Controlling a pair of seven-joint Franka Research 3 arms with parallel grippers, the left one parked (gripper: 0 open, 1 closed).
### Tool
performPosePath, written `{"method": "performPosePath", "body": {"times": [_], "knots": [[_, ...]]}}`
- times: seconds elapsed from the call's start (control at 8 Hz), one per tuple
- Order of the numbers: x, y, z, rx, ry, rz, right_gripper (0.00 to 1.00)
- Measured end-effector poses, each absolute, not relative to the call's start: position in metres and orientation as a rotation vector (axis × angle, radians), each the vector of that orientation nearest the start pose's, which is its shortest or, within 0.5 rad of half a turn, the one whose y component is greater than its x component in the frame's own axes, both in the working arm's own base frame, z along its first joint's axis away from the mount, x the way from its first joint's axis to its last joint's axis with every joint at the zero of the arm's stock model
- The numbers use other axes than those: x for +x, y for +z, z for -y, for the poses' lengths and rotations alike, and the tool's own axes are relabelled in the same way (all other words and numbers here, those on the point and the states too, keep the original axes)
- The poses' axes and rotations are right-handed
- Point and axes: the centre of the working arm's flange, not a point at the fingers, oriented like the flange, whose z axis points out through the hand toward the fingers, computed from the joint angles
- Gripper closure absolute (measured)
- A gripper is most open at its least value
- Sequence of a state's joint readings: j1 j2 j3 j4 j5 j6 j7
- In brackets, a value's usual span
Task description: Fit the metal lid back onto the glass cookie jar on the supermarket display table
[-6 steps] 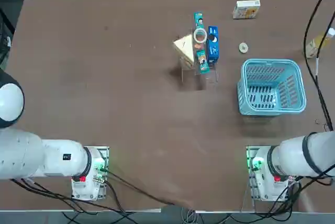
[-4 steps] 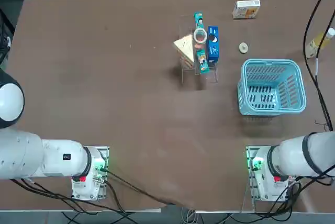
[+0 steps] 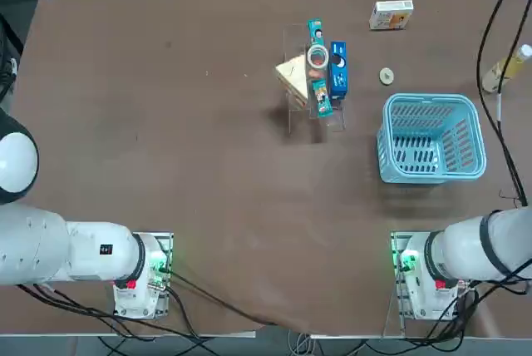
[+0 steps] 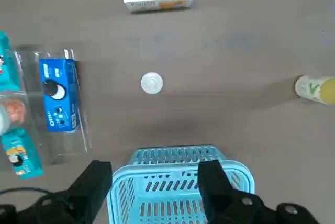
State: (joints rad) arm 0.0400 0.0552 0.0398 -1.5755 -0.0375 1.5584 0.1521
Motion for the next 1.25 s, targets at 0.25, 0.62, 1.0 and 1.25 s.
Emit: {"method": "performPosePath", "body": {"times": [0.25, 0.62, 1.0, 1.25], "knots": [[0.6, 0.525, -0.043, -3.178, 0.167, -0.107, 0.0], [0.642, 0.396, -0.054, -3.165, 0.11, -0.167, 0.0], [0.635, 0.297, -0.07, -3.144, -0.007, -0.224, 0.0], [0.621, 0.265, -0.071, -3.144, 0.009, -0.222, 0.0]]}}
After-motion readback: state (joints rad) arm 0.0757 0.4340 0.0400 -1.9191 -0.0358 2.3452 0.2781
